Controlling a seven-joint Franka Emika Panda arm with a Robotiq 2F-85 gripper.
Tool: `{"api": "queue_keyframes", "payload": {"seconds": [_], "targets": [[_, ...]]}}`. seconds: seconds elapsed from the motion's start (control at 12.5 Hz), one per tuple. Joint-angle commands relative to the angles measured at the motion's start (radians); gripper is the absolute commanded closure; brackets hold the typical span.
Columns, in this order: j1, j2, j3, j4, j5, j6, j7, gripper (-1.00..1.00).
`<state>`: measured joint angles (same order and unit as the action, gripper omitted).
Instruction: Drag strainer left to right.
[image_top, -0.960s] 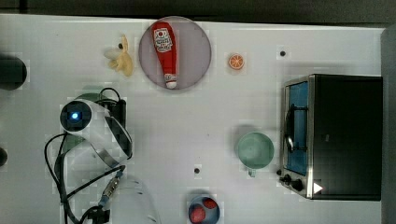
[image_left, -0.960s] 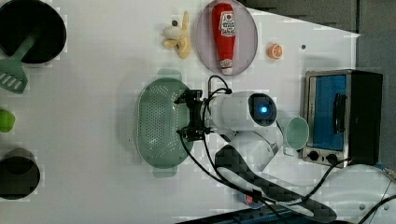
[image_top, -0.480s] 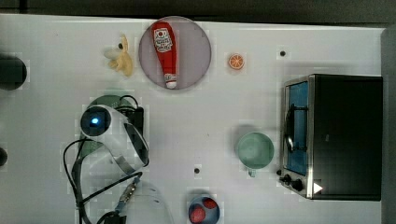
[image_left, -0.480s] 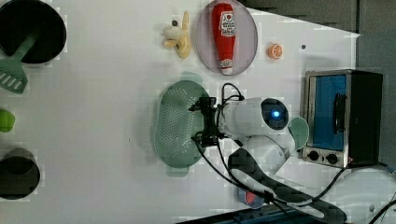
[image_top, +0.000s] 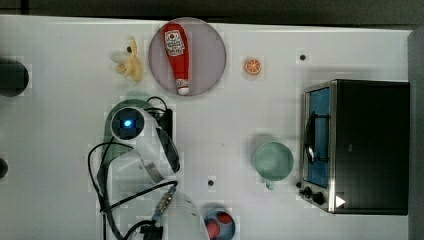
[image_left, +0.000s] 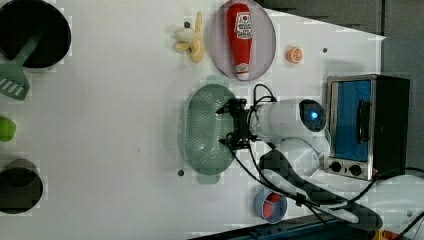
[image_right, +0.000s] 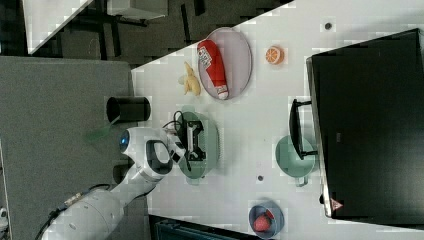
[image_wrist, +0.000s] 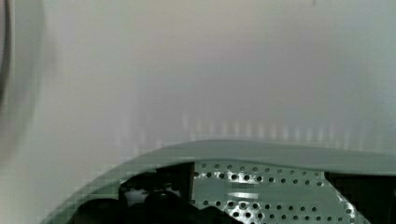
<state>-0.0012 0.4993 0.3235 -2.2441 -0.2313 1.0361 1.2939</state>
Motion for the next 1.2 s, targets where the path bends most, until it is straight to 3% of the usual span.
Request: {"api": "queue_keyframes", "payload": {"seconds": [0.08, 1.2], "targets": [[-0.067, -0.05, -0.011, -0.014, 0.003, 0.002, -0.121, -1.0], [-0.17, -0.121, -0.164, -0.091, 0.003, 0.013, -0.435, -1.0]]}}
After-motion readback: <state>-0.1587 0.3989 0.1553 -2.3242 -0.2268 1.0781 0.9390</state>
